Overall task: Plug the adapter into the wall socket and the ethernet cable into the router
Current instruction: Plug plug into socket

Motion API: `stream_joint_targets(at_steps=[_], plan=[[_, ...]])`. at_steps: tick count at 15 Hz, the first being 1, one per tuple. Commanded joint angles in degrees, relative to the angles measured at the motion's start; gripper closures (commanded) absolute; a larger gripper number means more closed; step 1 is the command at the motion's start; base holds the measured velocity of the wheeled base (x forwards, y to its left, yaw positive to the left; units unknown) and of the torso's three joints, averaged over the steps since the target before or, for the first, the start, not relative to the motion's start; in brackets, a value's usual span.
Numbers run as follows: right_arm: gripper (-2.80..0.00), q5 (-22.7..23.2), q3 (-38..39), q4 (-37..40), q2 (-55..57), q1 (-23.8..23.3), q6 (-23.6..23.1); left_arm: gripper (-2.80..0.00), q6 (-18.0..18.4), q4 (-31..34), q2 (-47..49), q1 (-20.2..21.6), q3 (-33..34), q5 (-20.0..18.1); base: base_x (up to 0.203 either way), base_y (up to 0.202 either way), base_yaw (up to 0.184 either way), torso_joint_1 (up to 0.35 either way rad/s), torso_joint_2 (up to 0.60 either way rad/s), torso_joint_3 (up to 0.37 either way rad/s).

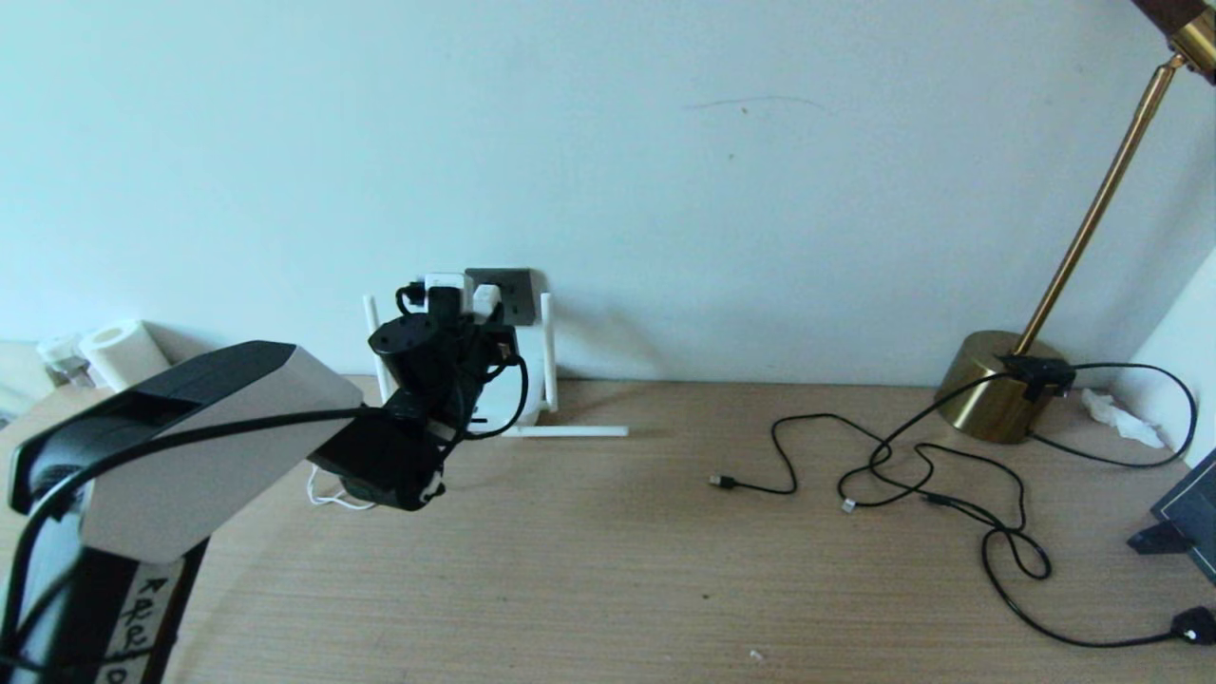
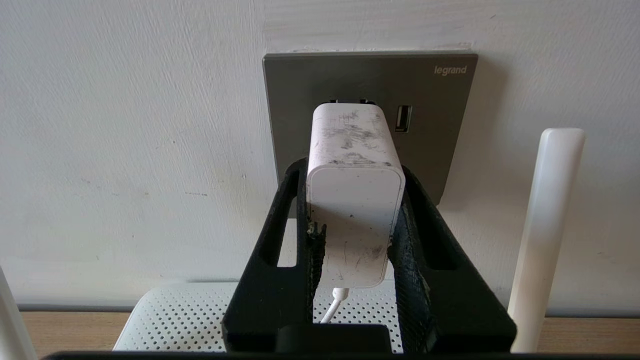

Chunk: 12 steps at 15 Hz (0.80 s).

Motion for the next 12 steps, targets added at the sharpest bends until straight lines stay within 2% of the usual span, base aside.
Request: stream_joint_targets(at_steps=[1,12], plan=[[0.00,-0.02,0.00,-0.02,0.09,0.00,-0.01,0.00,0.00,-0.38,0.06,0.02,-0.17,0.10,0.000,0.000,0.000,0.000,0.00,0.000],[0.00,-0.02,0.00,-0.02,0.09,0.00,-0.01,0.00,0.08,0.84,1.03,0.46,-2.45,-0.08,0.000,0.000,0.000,0.000,0.00,0.000]])
